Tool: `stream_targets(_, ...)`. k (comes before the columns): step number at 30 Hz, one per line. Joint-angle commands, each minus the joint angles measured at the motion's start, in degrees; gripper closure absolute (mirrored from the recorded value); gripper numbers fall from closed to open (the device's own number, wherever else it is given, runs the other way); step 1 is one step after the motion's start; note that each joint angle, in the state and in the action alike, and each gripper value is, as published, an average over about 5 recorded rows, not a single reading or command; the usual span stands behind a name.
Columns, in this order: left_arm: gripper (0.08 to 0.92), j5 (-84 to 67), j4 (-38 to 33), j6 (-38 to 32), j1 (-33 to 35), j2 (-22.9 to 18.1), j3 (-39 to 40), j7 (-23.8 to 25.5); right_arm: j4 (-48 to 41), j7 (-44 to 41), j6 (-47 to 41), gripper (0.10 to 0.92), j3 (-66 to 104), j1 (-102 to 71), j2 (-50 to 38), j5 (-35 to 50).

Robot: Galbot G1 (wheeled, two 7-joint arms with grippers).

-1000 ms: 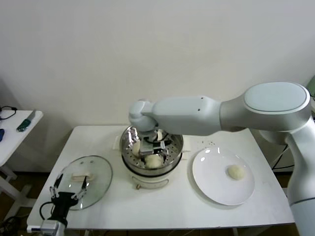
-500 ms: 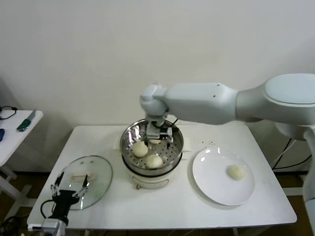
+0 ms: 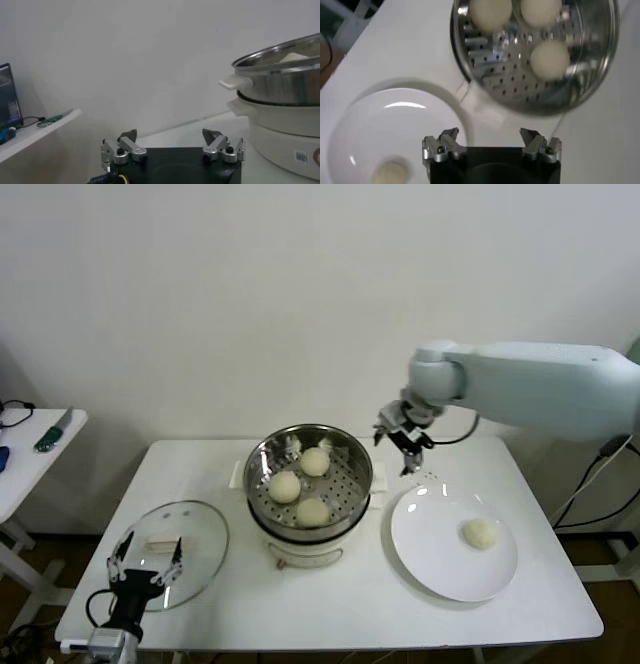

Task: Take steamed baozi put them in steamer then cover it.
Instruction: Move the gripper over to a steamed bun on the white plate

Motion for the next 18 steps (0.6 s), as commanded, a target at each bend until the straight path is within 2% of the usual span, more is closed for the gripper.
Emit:
stream_targets(1,0.177,0.41,-0.34,0.10,0.34,-0.10,-0.35,0.02,-1.10,-1.94,-10.36,0.203,4.30,-11.01,-20.53,-2.92)
stream_targets(9,0.177,1.00,-0.59,0.41,0.82,-0.58,-0.66,-0.04,-11.12,-5.38,-3.97,0.203,16.99,-28.04,-22.05,-13.61)
stream_targets(18,0.177,1.76,-0.70,1.24,0.24,-0.93,-0.56,-0.08,-16.21,-5.42,-2.74,0.203,27.02,-39.33,-19.54,-17.64)
